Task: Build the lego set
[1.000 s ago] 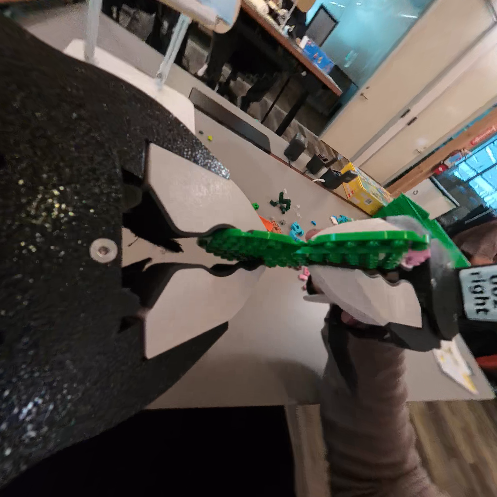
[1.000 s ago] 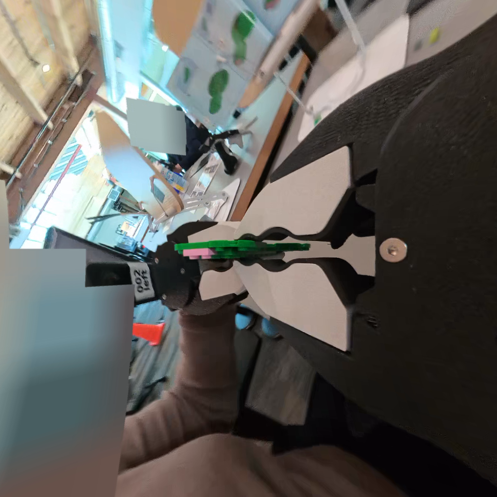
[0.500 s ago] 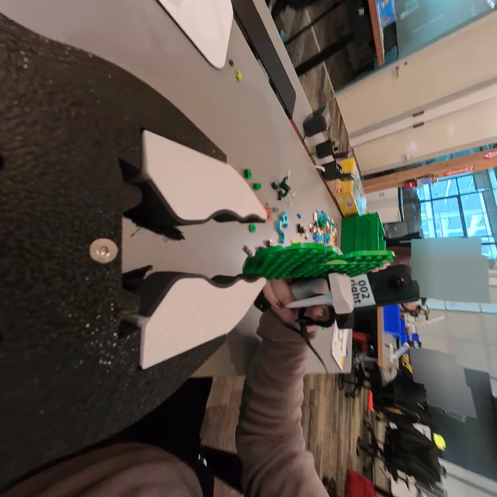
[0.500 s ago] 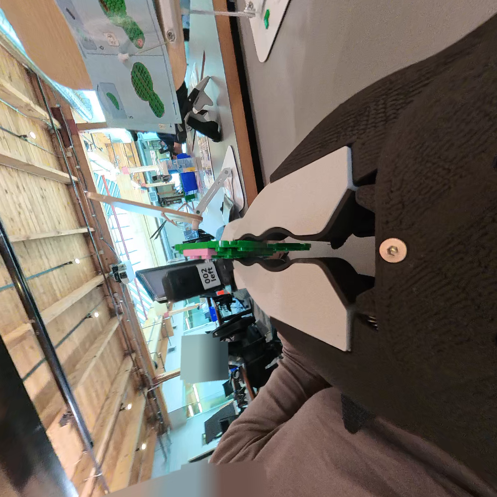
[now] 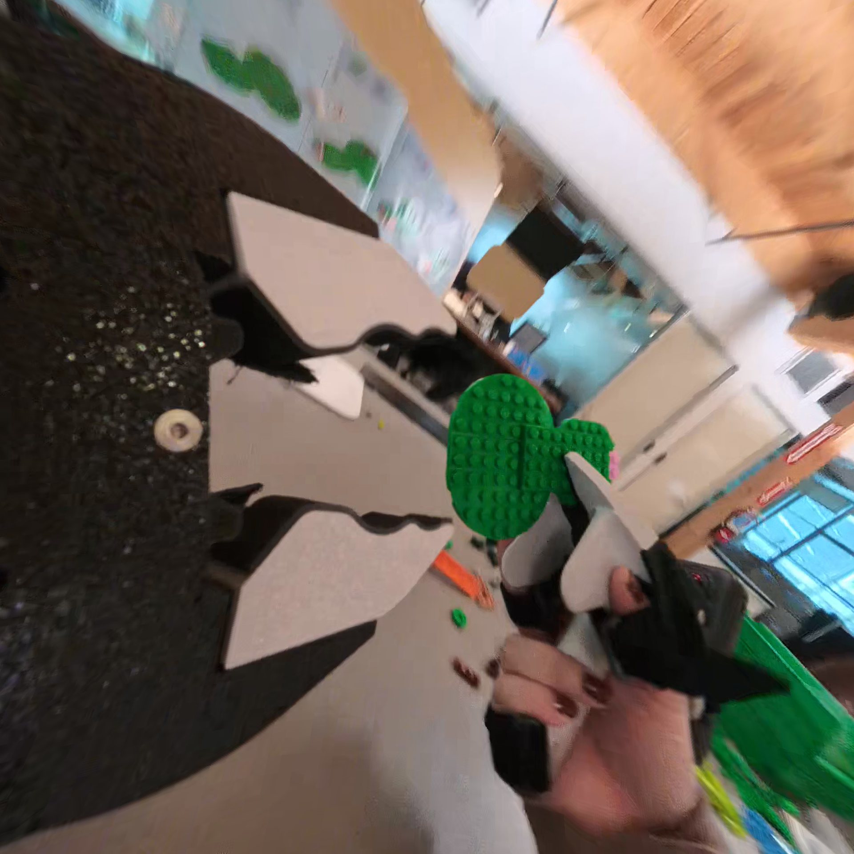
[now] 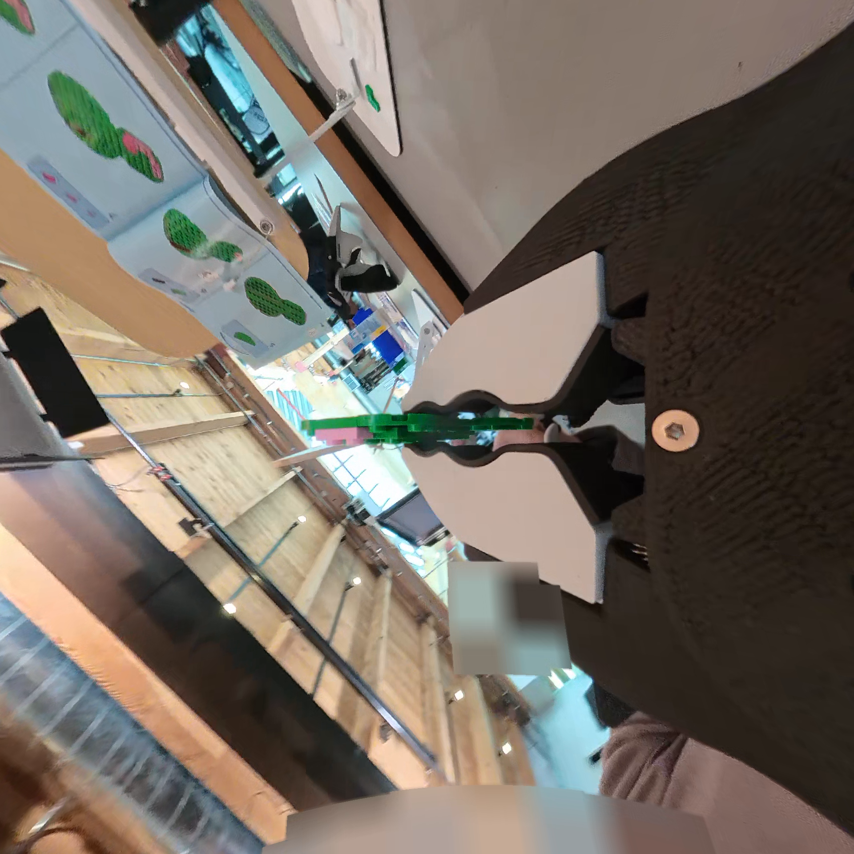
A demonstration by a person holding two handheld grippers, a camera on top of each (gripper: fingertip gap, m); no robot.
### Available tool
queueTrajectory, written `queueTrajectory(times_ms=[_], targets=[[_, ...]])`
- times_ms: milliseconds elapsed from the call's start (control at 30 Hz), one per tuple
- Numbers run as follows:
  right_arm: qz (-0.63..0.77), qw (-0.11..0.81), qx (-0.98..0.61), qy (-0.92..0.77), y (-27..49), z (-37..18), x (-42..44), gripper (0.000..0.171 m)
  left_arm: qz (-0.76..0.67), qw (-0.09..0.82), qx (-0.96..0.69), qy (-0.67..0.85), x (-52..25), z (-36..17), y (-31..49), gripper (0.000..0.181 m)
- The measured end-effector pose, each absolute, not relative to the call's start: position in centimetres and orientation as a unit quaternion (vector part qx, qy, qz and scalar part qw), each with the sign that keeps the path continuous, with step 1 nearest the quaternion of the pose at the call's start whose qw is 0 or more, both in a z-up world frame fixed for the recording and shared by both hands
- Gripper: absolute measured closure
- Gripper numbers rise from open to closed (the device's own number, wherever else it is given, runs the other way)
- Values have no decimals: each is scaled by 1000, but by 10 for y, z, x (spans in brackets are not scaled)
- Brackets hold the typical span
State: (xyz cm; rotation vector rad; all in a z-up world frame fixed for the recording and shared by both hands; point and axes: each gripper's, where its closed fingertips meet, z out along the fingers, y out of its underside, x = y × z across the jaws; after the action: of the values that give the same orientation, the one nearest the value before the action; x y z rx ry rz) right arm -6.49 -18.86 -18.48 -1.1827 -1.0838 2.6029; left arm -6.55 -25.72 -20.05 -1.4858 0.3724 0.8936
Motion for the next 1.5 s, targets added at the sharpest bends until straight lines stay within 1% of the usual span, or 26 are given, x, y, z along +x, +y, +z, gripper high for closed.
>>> queueTrajectory(times_ms=[33,67,133,200,267,300,400,500,833,1200,1333,1400,1500], targets=[[854,31,-393,-340,-185,-185,-66,165,402,628,-643,175,-62,-203,-255,114],[856,21,-397,-330,-183,-185,-67,164,379,633,-655,164,-60,-207,-251,109],[856,10,-399,-328,-184,-186,-67,165,306,645,-690,118,-62,-216,-242,89],[848,11,-406,-342,-188,-190,-68,165,270,647,-709,77,-69,-222,-237,68],[838,8,-413,-356,-194,-194,-70,165,281,641,-711,71,-72,-225,-236,60],[833,5,-416,-364,-196,-196,-70,164,292,636,-710,77,-72,-227,-235,59],[819,4,-427,-383,-203,-203,-72,165,304,623,-715,91,-67,-232,-229,59],[815,-16,-429,-388,-210,-206,-72,165,327,606,-720,87,-71,-238,-227,63],[804,-35,-434,-404,-222,-215,-72,164,334,611,-714,76,-74,-237,-230,89],[806,-45,-434,-400,-222,-217,-73,164,343,607,-713,79,-76,-239,-231,89],[799,-22,-430,-419,-223,-219,-73,164,340,608,-713,77,-76,-240,-231,90],[792,1,-430,-432,-223,-220,-74,158,334,609,-716,72,-78,-242,-231,90],[776,36,-433,-457,-224,-223,-75,141,326,614,-716,61,-80,-241,-233,90]])
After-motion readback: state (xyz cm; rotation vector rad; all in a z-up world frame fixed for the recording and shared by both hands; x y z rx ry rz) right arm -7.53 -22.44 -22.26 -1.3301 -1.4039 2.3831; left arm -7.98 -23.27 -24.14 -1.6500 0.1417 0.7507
